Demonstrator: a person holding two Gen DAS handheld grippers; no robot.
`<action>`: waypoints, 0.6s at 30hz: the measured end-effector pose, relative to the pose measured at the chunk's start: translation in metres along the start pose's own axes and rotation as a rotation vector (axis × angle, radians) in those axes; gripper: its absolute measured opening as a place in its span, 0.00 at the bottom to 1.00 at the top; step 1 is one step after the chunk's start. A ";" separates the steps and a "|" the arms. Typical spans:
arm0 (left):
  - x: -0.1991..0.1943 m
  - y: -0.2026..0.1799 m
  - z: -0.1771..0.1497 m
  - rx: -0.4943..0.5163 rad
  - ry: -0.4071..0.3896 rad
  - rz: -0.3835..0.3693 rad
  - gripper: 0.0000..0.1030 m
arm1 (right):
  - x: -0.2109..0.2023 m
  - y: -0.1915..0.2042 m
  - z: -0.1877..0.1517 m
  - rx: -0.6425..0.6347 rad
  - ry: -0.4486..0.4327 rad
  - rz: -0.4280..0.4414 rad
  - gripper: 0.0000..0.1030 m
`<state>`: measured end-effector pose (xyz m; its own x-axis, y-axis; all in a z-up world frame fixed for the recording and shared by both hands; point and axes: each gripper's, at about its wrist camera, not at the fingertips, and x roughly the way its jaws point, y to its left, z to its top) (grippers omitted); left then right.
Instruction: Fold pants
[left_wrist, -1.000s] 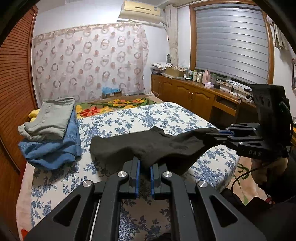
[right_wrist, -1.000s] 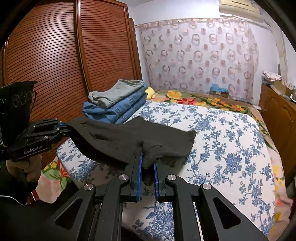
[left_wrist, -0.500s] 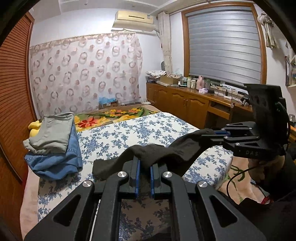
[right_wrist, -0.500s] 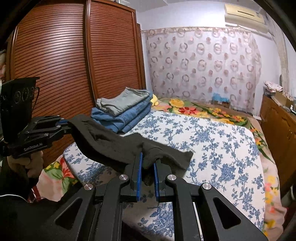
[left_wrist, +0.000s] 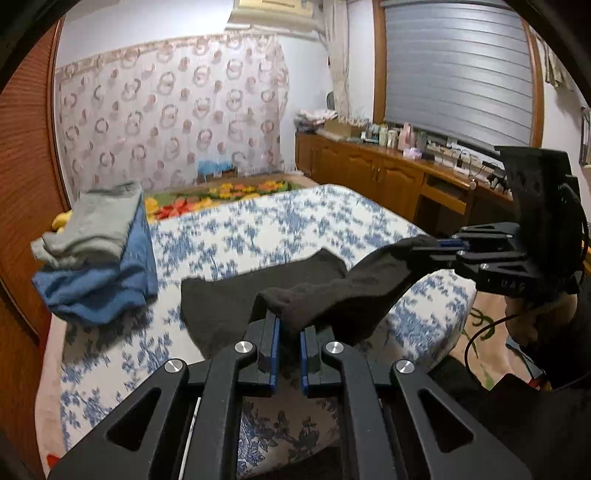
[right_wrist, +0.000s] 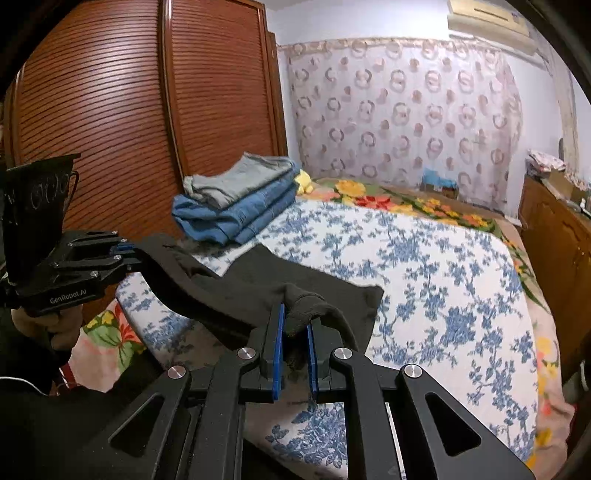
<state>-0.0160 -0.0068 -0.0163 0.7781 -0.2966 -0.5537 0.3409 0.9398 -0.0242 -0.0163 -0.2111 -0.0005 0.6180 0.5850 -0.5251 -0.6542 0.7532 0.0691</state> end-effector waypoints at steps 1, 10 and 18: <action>0.002 0.000 -0.002 -0.001 0.007 0.001 0.09 | 0.003 0.000 0.000 0.003 0.007 0.002 0.10; 0.013 0.009 0.003 -0.009 0.009 0.026 0.09 | 0.021 -0.005 0.014 0.005 0.014 -0.007 0.10; 0.022 0.022 0.022 -0.027 -0.025 0.053 0.09 | 0.045 -0.013 0.033 0.010 -0.007 -0.019 0.10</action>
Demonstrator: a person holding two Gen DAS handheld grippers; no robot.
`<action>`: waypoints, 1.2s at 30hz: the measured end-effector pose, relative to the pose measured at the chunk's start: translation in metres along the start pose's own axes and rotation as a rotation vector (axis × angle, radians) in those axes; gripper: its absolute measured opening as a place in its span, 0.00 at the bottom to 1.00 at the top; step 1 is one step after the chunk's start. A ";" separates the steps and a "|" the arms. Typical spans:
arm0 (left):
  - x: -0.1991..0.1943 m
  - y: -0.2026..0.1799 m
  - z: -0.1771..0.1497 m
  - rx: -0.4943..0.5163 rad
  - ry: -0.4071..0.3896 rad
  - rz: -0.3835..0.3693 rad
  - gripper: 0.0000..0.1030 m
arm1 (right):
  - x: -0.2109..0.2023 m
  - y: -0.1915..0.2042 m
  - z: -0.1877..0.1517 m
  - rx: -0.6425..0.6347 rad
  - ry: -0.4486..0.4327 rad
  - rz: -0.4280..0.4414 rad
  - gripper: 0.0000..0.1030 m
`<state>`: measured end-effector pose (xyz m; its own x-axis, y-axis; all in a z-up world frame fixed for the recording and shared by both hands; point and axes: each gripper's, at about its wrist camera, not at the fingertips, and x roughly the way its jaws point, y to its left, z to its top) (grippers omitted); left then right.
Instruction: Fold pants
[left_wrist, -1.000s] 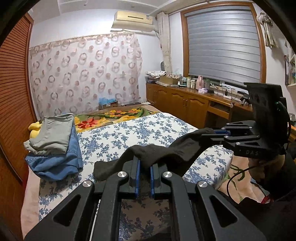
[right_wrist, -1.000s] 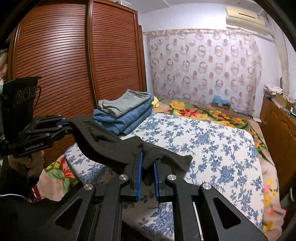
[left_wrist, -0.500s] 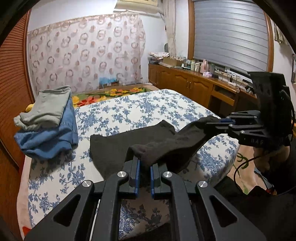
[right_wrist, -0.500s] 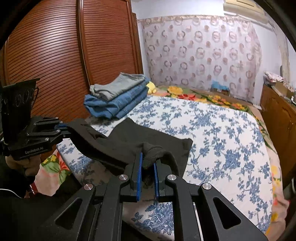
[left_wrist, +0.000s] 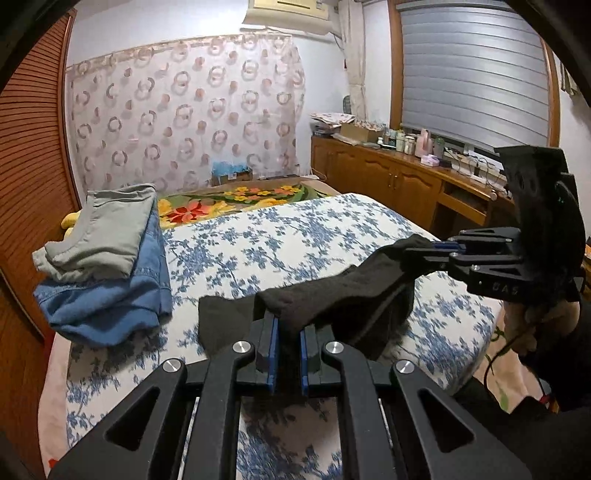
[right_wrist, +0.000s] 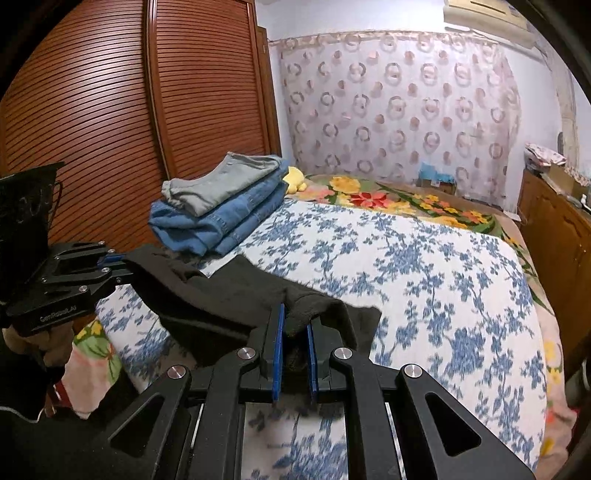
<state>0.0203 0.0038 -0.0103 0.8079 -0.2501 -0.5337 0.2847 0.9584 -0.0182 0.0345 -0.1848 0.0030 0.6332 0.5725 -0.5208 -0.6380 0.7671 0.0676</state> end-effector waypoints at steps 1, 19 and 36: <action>0.002 0.002 0.002 -0.003 -0.002 0.003 0.09 | 0.004 -0.001 0.001 0.001 0.000 -0.001 0.10; 0.025 0.011 -0.009 -0.010 0.037 0.021 0.41 | 0.071 -0.011 0.000 0.021 0.094 -0.016 0.10; 0.049 0.020 -0.037 -0.037 0.141 -0.004 0.52 | 0.073 -0.017 0.005 0.055 0.084 0.020 0.10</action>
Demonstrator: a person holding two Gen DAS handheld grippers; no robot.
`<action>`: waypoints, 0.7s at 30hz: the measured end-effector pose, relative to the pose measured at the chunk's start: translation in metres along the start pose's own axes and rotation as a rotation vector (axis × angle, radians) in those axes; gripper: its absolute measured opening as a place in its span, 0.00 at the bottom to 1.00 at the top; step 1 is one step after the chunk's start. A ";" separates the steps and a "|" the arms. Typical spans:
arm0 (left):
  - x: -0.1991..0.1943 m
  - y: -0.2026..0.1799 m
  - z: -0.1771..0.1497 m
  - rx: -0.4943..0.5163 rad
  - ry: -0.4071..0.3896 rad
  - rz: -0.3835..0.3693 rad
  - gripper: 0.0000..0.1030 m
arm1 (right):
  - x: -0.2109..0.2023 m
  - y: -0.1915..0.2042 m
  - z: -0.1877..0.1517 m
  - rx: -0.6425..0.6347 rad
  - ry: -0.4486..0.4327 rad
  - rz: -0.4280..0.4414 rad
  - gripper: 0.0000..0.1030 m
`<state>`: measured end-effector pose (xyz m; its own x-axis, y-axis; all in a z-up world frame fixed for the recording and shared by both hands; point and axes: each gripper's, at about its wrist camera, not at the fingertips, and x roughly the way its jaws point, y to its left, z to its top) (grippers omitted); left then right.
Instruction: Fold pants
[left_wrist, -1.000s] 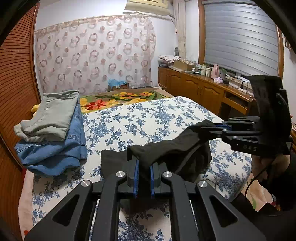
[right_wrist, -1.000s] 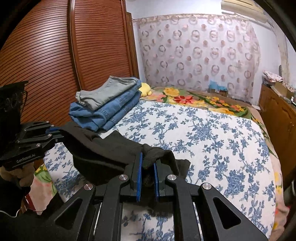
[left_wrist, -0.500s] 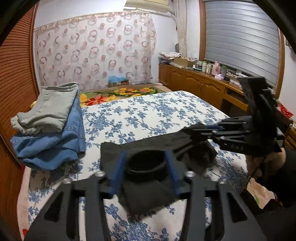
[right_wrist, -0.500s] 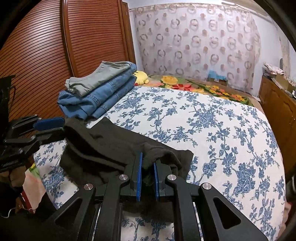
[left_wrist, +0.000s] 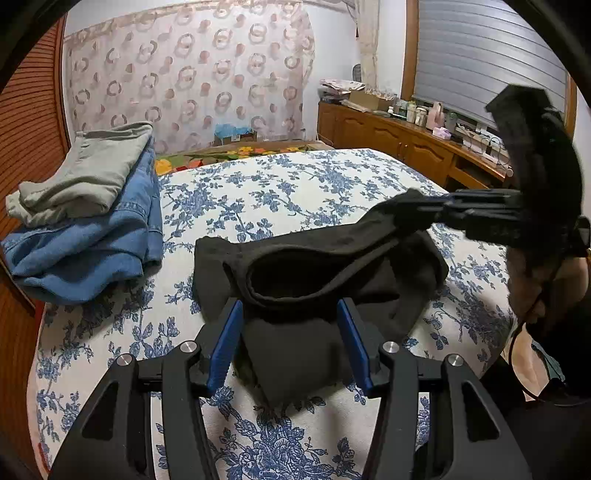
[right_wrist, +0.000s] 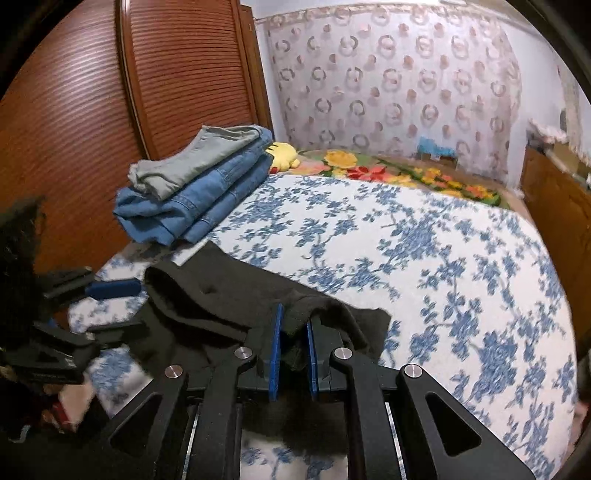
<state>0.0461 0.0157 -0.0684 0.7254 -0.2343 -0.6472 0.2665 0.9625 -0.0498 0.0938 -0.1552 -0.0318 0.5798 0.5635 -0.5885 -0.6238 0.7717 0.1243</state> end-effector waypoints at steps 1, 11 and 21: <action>0.001 0.000 0.000 -0.003 0.002 0.001 0.52 | -0.004 0.001 0.000 -0.005 -0.009 -0.001 0.17; 0.012 0.010 0.002 -0.020 0.051 0.053 0.52 | -0.025 -0.013 -0.017 -0.016 -0.019 -0.023 0.38; 0.030 0.017 0.013 -0.023 0.084 0.068 0.52 | -0.009 -0.022 -0.025 -0.020 0.061 -0.003 0.38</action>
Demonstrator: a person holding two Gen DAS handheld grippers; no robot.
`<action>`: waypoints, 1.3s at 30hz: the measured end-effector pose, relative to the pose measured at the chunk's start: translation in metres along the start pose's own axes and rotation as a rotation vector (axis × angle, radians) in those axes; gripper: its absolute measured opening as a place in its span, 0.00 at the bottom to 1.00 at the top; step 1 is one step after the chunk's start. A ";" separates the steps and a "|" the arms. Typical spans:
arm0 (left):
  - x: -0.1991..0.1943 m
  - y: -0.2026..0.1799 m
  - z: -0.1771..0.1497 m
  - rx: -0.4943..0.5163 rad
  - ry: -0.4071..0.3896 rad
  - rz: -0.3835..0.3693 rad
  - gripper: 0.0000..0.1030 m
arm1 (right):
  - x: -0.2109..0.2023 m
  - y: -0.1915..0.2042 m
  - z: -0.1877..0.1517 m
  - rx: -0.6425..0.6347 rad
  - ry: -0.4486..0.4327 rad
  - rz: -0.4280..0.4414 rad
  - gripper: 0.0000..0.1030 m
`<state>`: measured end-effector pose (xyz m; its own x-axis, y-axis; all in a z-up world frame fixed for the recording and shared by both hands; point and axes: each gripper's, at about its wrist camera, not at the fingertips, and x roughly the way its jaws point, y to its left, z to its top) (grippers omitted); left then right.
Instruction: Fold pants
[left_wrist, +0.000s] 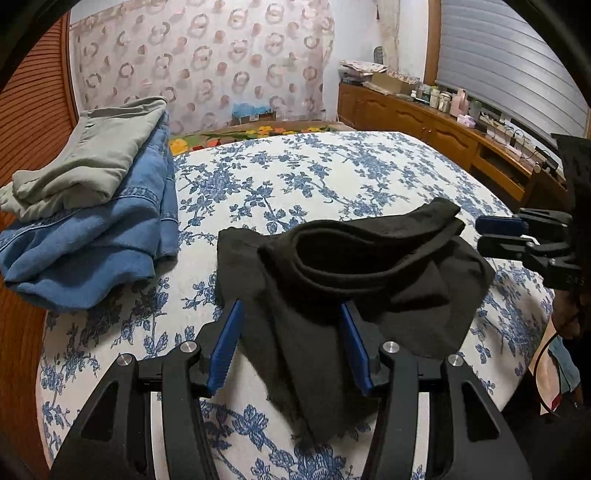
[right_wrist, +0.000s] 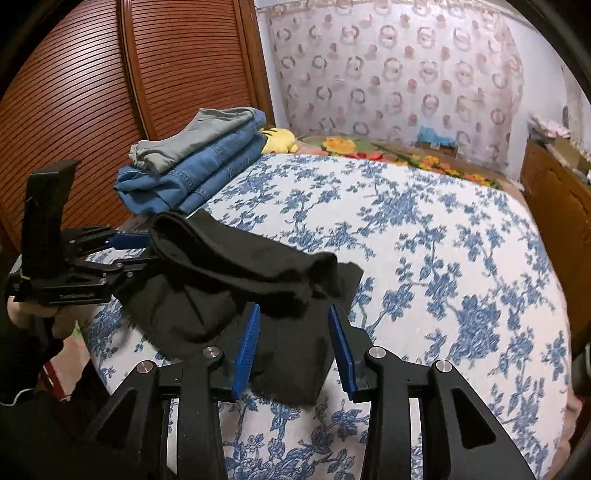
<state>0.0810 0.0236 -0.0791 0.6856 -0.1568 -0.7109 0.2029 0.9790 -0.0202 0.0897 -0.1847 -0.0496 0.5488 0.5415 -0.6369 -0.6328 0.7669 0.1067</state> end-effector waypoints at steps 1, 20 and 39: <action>0.002 -0.001 0.001 0.001 0.001 -0.004 0.52 | 0.000 0.001 0.000 -0.006 0.001 0.003 0.38; 0.019 0.009 0.017 -0.007 0.001 -0.017 0.42 | 0.056 0.003 0.044 -0.100 0.081 -0.014 0.38; 0.006 0.014 0.032 -0.059 -0.067 -0.001 0.20 | 0.059 -0.012 0.046 0.032 -0.018 -0.124 0.06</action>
<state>0.1105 0.0318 -0.0611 0.7307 -0.1646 -0.6626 0.1641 0.9844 -0.0636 0.1550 -0.1466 -0.0529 0.6316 0.4476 -0.6331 -0.5418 0.8389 0.0525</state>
